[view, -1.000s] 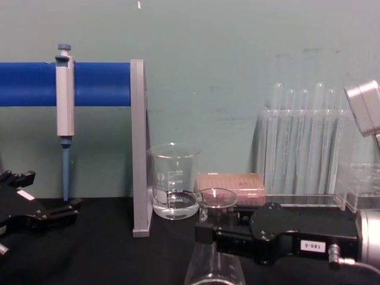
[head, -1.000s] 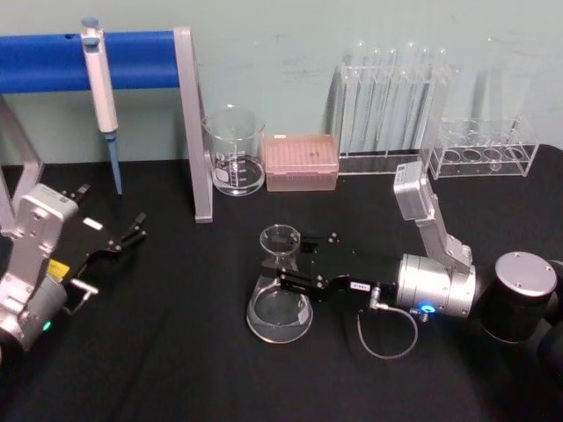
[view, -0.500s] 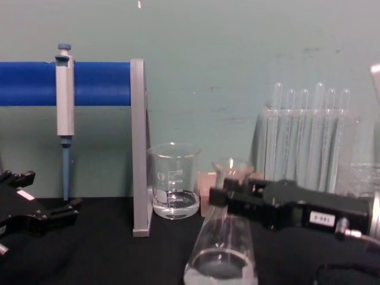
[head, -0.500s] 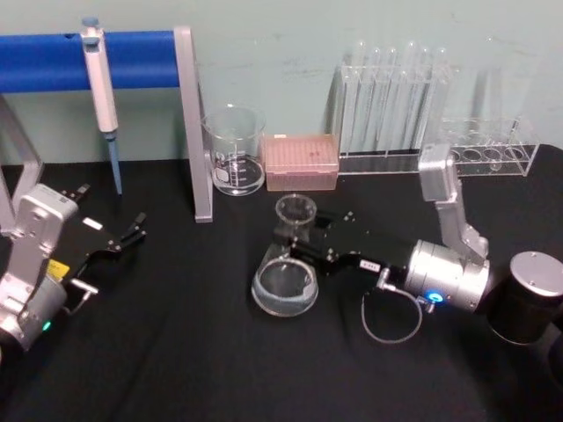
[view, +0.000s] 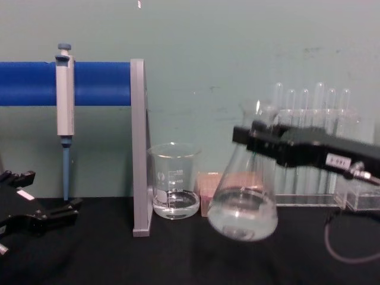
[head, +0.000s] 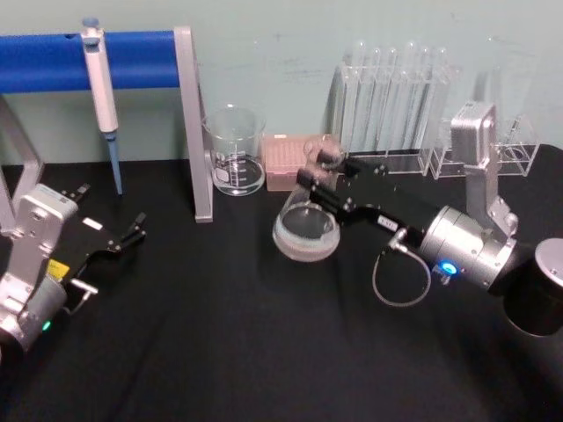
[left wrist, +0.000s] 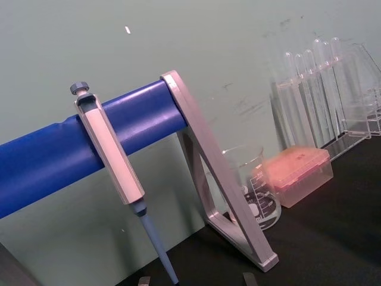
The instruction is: Grasp the erlenmeyer flask with one hand, shake it three times, then place it back.
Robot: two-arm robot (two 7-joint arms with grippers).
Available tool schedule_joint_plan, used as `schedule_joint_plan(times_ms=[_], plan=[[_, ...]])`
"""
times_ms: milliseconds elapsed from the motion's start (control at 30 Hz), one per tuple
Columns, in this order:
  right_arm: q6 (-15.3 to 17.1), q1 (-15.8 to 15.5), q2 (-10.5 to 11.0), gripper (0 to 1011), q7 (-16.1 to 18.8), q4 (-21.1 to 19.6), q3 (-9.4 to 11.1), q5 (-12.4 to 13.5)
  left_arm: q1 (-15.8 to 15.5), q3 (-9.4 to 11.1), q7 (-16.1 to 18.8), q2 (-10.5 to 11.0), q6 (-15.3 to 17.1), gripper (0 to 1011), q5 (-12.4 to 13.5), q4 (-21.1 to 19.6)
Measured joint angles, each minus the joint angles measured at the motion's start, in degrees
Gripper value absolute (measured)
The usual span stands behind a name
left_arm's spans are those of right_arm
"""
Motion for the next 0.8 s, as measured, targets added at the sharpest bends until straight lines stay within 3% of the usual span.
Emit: schedule_joint_plan(times_ms=[100, 533, 800], plan=[[0.28, -1.62, 0.17, 451, -3.92, -3.66, 1.65, -1.59, 0.0, 0.0, 0.0, 0.0, 0.0, 1001, 0.0, 0.0], [0.45, -8.22, -0.85, 450, -16.0, -11.97, 6.98, -6.43, 0.0, 0.0, 0.0, 0.0, 0.0, 1001, 0.0, 0.0], [1.09, -9.98, -1.45, 451, -17.73, -13.42, 8.86, -7.79, 0.0, 0.0, 0.0, 0.0, 0.0, 1001, 0.0, 0.0]])
